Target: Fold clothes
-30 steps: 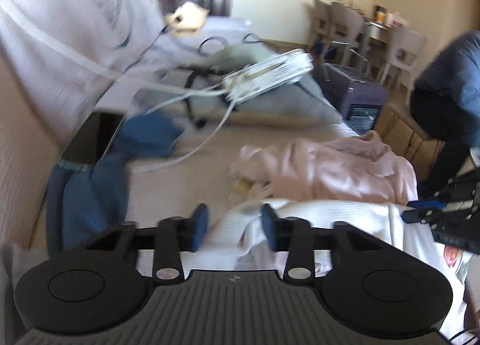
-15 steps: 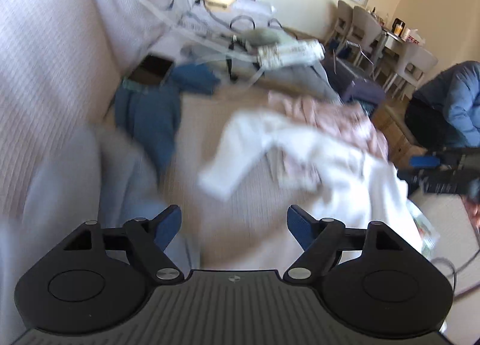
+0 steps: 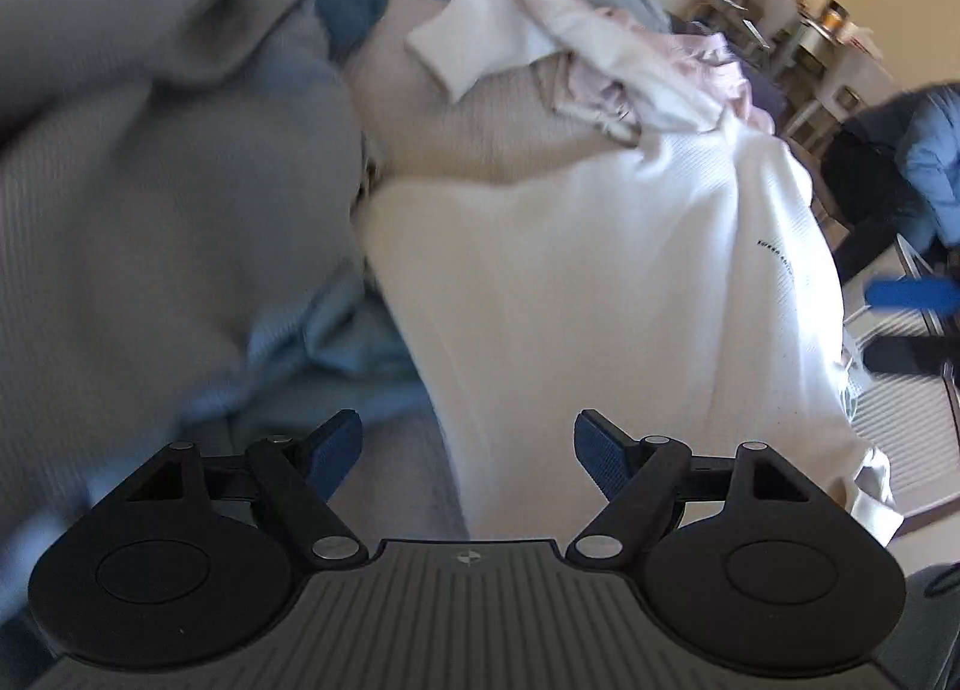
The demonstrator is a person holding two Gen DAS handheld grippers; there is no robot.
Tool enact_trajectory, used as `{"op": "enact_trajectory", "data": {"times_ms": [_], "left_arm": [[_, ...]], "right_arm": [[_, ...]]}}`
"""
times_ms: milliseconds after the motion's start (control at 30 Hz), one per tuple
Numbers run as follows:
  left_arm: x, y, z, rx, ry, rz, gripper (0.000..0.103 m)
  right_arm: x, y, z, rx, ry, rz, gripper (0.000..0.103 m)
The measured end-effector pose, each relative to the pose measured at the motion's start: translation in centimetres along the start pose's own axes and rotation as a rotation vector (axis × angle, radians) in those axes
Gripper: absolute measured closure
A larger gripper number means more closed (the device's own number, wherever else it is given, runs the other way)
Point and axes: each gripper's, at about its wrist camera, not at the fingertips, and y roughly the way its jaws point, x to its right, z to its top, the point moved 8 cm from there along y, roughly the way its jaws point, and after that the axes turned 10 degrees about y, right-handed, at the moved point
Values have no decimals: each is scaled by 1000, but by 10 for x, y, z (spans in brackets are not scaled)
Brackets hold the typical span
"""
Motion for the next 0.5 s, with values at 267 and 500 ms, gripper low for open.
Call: {"op": "enact_trajectory", "data": {"times_ms": [267, 500], "left_arm": [[6, 15, -36, 9, -122, -104, 27], [11, 22, -54, 7, -158, -209, 29]], "right_arm": [[-77, 70, 49, -13, -91, 120, 44], [-111, 146, 66, -39, -293, 132, 44]]}}
